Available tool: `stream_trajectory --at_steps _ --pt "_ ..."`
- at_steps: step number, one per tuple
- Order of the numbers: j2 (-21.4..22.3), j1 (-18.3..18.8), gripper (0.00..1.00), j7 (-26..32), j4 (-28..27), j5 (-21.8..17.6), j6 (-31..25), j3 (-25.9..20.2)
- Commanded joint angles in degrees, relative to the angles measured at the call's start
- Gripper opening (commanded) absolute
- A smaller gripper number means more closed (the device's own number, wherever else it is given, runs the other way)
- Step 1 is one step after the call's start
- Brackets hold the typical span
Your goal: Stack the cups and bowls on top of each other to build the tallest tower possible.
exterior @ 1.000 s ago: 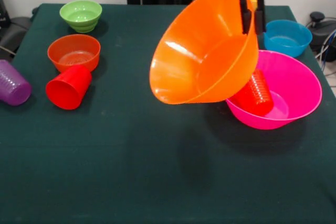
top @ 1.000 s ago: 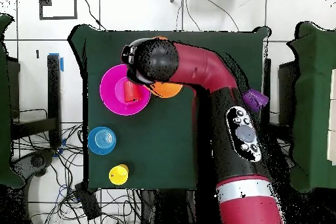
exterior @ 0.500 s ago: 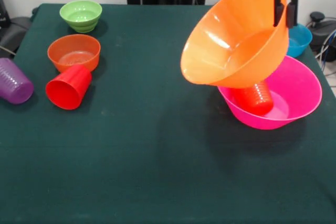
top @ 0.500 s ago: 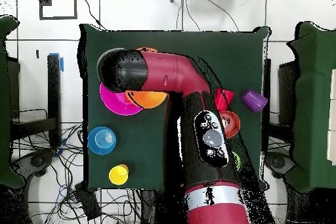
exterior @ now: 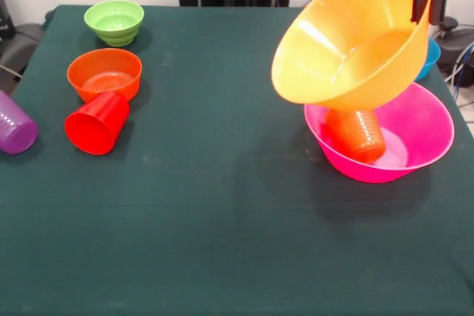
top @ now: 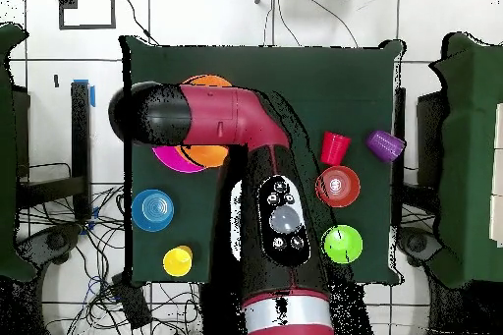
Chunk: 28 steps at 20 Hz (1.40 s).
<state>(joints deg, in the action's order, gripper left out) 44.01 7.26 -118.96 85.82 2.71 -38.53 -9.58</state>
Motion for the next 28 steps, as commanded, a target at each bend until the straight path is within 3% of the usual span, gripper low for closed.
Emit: stream_trajectory --at_steps 1,9,28 --pt "-1.1 -4.5 0.0 -15.8 5.3 1.0 4.3 4.0" --pt "-3.5 -7.9 0.0 -18.8 6.3 1.5 9.4 7.0" --pt "-7.7 -10.9 0.0 -19.0 5.1 2.2 14.0 10.9"
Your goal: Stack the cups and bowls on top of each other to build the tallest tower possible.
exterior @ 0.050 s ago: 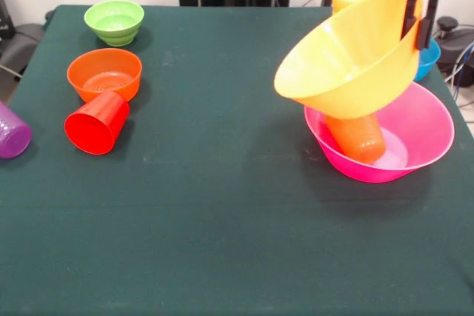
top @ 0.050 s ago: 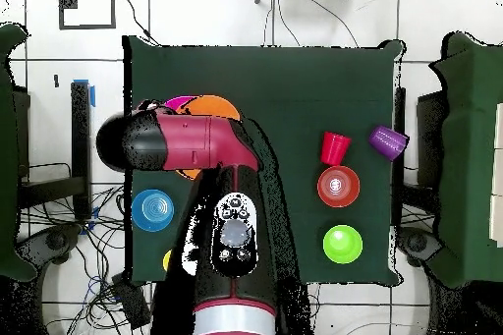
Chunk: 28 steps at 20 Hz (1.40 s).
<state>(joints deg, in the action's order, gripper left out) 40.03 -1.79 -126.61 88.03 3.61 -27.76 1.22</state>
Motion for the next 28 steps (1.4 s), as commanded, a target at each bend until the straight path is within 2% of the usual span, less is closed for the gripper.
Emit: stream_trajectory --at_steps 1,28 --pt "-3.9 -1.9 0.0 -11.3 2.8 1.3 3.3 0.3" --pt "-10.6 -8.6 0.0 -12.0 -2.5 8.3 5.3 6.3"
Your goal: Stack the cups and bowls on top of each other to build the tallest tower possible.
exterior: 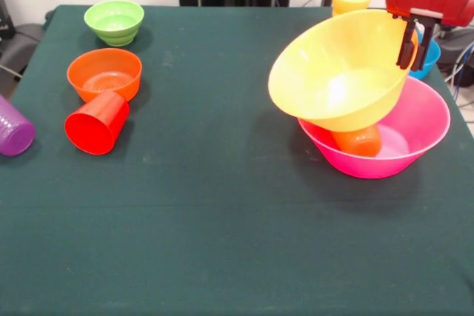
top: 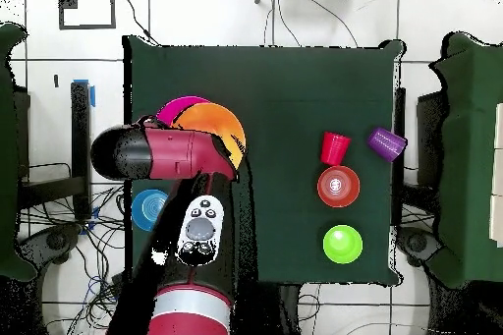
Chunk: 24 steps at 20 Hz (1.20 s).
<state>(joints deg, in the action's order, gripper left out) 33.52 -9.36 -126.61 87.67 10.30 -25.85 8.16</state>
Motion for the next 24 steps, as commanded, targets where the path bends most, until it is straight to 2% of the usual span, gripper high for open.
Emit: stream_trajectory --at_steps 1,8,18,24 --pt "-4.4 -1.0 0.0 -11.5 -2.5 1.7 3.4 -0.5" --pt "-5.1 -2.4 0.0 -10.7 -3.9 1.8 3.1 1.6" --pt "-3.8 -4.2 0.0 -11.3 -7.0 3.9 -3.0 4.5" --pt "-4.2 -4.7 0.0 -11.1 -8.7 5.1 -3.8 5.3"
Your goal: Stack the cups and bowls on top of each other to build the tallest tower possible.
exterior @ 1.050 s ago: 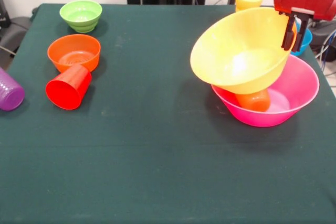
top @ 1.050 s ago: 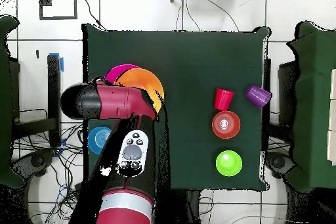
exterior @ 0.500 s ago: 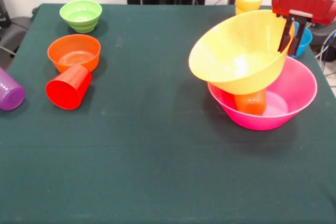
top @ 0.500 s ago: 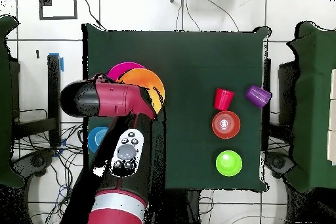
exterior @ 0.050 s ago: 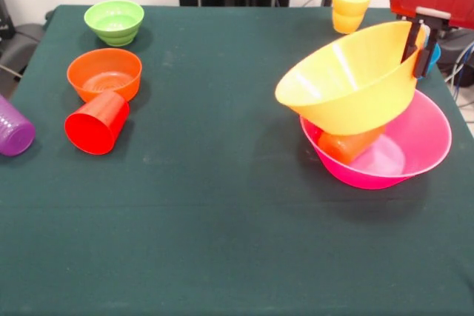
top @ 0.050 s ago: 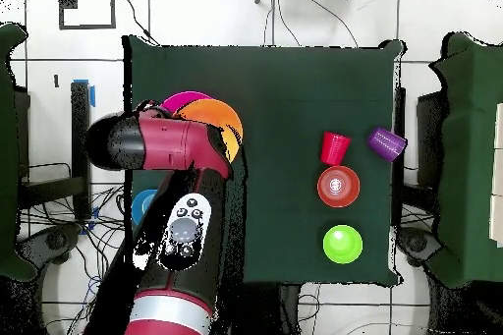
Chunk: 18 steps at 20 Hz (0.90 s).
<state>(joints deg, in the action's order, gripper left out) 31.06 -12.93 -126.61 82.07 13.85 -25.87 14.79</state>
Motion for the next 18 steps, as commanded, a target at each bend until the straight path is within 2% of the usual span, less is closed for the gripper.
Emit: stream_trajectory --at_steps 1,16,17,18 --pt "-1.8 -1.3 0.0 -11.2 -3.1 1.8 -3.6 -1.2" --pt "-4.3 -1.9 0.0 -10.2 -4.7 3.1 -1.5 0.6" --pt "-4.7 -2.4 1.0 -10.3 -5.0 2.8 -1.5 1.4" --pt "-4.8 -2.5 1.0 -10.2 -5.1 2.6 -1.3 1.6"
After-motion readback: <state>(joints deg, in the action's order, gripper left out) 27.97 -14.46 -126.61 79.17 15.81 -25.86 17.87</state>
